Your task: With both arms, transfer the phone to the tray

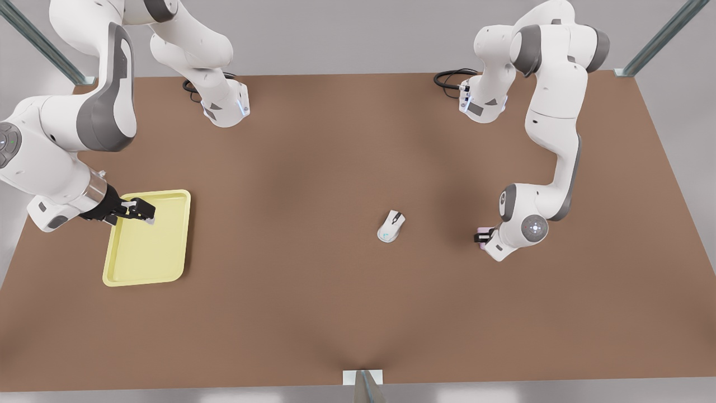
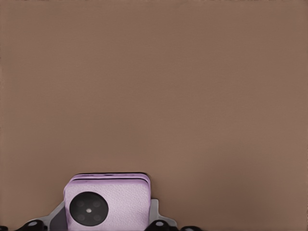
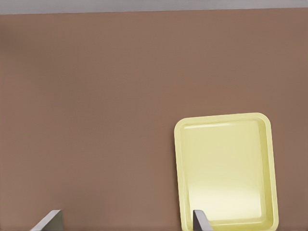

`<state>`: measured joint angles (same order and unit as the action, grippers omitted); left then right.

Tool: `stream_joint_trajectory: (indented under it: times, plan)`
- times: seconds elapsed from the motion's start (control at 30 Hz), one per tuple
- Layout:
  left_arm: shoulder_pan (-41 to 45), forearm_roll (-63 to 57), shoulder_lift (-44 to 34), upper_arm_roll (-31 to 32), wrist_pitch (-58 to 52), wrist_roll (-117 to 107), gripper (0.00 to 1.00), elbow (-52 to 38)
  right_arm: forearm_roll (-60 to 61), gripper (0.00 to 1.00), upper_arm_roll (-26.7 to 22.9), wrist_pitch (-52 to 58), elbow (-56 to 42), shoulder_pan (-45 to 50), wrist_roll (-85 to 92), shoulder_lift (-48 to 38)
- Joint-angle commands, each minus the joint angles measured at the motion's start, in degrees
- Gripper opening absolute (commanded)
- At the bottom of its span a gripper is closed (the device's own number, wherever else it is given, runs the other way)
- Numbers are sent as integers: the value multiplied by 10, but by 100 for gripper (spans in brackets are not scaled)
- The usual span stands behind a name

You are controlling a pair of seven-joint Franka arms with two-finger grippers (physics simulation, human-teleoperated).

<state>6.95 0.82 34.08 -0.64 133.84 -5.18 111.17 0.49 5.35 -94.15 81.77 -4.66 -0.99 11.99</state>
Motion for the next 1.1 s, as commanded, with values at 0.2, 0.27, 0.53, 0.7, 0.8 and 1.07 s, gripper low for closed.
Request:
stream_joint_trajectory:
  times: [0.2,0.27,0.53,0.7,0.8,1.07]
  plan:
    - [33,5,-30,2,-38,-74,66,-26,0,100,0,0,0,0,0,0]
    - [89,4,-26,3,-103,-166,66,-76,0,100,0,0,0,-1,0,-1]
    - [361,32,80,3,-274,-522,66,-368,1,100,1,1,0,1,0,-1]
    - [406,45,150,7,-219,-562,66,-451,1,100,1,1,0,3,0,-1]
    - [431,46,190,10,-135,-630,67,-469,1,100,1,5,0,4,0,-1]
    - [453,47,283,23,-115,-665,79,-569,8,100,9,3,0,6,6,15]
